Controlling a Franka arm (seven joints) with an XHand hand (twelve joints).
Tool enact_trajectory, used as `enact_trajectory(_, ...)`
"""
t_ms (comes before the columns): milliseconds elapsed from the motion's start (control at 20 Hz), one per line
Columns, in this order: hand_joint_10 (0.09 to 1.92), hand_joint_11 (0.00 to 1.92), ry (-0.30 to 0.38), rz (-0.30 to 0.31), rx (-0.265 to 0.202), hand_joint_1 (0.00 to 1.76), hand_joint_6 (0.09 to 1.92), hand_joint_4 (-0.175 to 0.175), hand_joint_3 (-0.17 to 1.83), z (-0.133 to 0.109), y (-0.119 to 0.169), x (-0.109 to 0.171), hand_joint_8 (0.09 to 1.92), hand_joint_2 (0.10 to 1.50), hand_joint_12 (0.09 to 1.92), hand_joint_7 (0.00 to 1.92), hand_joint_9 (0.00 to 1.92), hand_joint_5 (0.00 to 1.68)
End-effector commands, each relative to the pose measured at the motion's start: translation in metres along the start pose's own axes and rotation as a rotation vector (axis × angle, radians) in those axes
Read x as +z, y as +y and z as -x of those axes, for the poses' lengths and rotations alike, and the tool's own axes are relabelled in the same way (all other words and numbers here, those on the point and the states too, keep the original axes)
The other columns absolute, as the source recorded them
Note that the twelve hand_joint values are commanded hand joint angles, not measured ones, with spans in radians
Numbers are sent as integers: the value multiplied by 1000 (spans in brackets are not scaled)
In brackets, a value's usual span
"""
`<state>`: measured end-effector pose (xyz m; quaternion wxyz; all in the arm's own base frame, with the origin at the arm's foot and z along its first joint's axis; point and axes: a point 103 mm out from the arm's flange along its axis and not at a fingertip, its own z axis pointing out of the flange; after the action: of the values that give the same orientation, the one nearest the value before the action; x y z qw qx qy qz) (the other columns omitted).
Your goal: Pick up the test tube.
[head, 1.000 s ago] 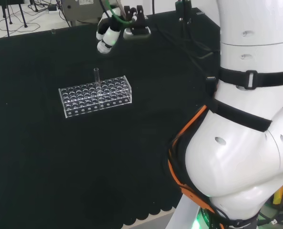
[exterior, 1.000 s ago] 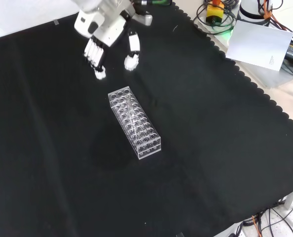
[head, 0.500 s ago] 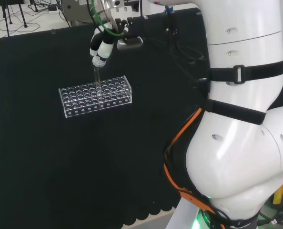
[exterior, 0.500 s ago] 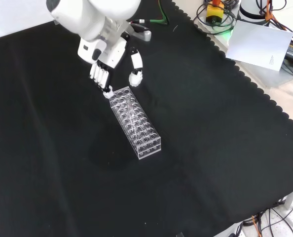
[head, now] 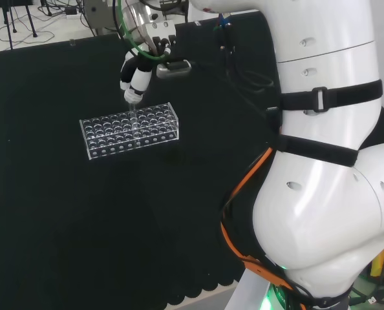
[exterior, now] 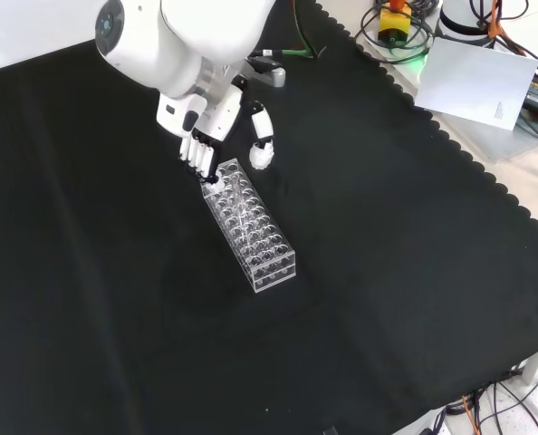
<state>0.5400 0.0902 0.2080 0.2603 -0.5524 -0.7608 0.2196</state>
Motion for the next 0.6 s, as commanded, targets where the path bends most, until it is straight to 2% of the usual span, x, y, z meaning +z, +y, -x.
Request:
enact_trajectory(50, 987, 263, 5, -28, 1, 879, 771, -175, 633, -4, 5, 12, 1014, 733, 1472, 520, 379, 349)
enact_trajectory(250, 989, 268, 22, -30, 23, 893, 788, -175, 635, -2, 11, 19, 1017, 729, 1472, 534, 389, 362)
enact_trajectory(600, 940, 383, 13, 39, 77, 985, 918, -175, 698, -4, 18, 13, 993, 676, 1427, 717, 534, 498)
